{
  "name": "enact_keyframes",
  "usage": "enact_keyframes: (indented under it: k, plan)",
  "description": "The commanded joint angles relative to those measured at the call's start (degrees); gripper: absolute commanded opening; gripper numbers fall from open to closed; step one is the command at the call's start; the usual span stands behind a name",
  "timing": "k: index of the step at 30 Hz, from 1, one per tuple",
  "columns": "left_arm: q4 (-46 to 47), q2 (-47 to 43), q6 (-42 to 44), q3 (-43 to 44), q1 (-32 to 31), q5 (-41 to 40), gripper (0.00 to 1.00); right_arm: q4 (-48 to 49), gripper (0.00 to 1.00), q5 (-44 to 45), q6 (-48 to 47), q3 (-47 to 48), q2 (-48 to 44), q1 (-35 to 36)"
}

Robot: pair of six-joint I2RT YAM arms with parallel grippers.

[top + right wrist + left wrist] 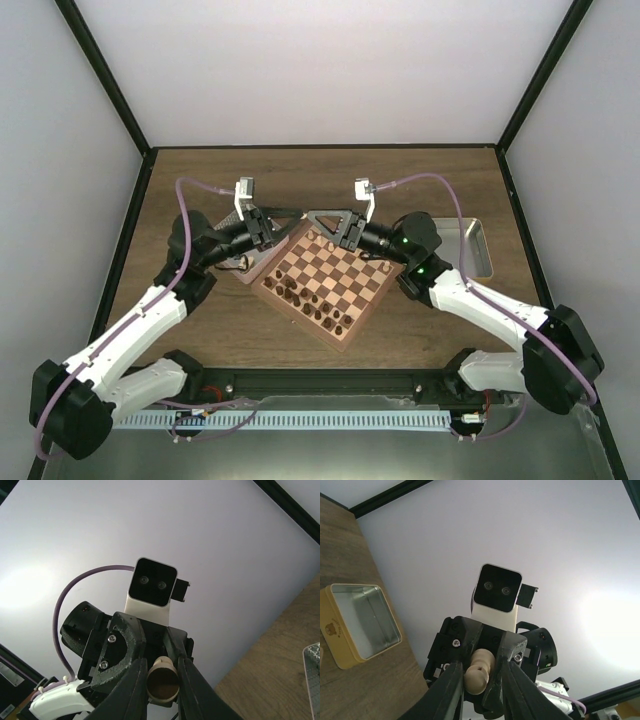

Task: Set up the chess pieces on the board
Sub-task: Place the chess piece on the chessboard.

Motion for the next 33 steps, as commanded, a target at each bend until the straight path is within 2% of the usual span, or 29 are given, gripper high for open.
enact_keyframes:
  k: [1,4,12,17,19,23,25,29,33]
  plan:
    - [2.14,-0.27,-1.08,-0.19,-0.12,-1.05,0.21,0.76,0.1,1.73,-3.76,2.19,-0.13,0.66]
    - [2.85,-0.06,-1.04,0.05,-0.12,-0.97,0.18,0.74,0.1,1.7,-4.09,1.98,0.03,0.75]
    - [4.11,0.87,-1.68,0.6,-0.16,0.27,0.2,2.82,0.1,0.35,-2.8,0.48,1.03,0.84]
    - [3.01,1.03,-0.36,1.02,-0.14,-0.1,0.08,2.89,0.1,0.78,-2.67,-0.1,0.86,0.84]
    - [0.87,1.04,1.34,1.41,-0.15,-0.89,0.04,1.26,0.17,1.92,-3.17,-0.29,0.26,0.85]
    - [-12.11,0.87,12.33,4.6,-0.04,-5.15,0.04,-7.67,0.48,7.78,-5.23,-1.59,-3.89,0.72]
    - [-24.25,1.54,20.16,7.18,-0.04,-8.89,0.04,-13.92,0.61,12.31,-5.99,-2.9,-7.19,0.52]
    - [-41.51,7.68,35.31,12.31,-0.21,-14.53,0.06,-30.79,0.66,23.33,-9.46,-3.69,-13.22,-0.1]
    - [-53.29,17.63,44.27,17.34,-2.68,-23.14,0.04,-44.87,0.67,35.04,-11.64,-4.5,-16.49,-0.51]
